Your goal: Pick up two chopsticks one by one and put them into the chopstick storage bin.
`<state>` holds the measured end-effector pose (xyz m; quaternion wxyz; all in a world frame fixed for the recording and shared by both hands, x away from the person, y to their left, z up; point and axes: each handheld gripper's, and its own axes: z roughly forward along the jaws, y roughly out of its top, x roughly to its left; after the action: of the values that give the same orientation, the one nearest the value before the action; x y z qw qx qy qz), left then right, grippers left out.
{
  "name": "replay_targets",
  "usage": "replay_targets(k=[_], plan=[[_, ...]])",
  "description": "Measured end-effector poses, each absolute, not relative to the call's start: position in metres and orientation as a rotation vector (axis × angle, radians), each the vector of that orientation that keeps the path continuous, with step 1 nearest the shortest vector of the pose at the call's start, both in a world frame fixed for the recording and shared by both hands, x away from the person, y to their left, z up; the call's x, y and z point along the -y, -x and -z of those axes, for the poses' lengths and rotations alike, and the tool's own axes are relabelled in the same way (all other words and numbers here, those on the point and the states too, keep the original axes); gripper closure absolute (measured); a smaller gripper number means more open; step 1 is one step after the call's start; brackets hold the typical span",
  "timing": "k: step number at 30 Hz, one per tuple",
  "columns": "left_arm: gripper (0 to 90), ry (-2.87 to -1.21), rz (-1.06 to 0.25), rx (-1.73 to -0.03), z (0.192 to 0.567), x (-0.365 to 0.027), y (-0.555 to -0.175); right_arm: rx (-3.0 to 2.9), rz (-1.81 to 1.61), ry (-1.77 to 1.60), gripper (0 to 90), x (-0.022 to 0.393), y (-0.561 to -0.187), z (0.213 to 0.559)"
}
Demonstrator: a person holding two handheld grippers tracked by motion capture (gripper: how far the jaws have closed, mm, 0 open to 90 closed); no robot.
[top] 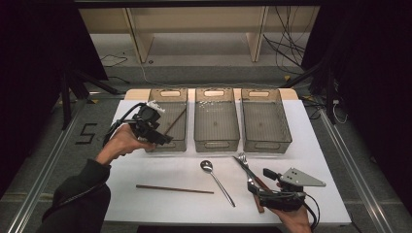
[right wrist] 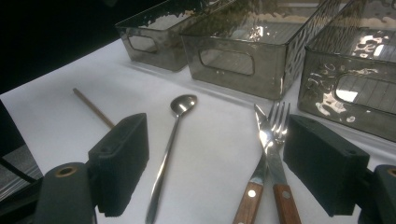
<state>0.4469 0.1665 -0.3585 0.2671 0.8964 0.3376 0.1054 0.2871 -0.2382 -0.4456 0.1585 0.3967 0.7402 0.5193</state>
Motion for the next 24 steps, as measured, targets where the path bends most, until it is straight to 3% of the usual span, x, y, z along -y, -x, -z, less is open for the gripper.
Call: replay_targets(k=[17, 24], plan=[[19.2, -2.672, -0.193, -0.699, 0.387, -0.152, -0.408, -2.117, -1.484, -1.135, 23.1, 0.238, -0.287, 0.446], [23.1, -2.817, -0.149, -0.602, 0.404, -0.149, -0.395, -2.119, -1.483, -1.133, 23.1, 0.238, -0.287, 0.446]])
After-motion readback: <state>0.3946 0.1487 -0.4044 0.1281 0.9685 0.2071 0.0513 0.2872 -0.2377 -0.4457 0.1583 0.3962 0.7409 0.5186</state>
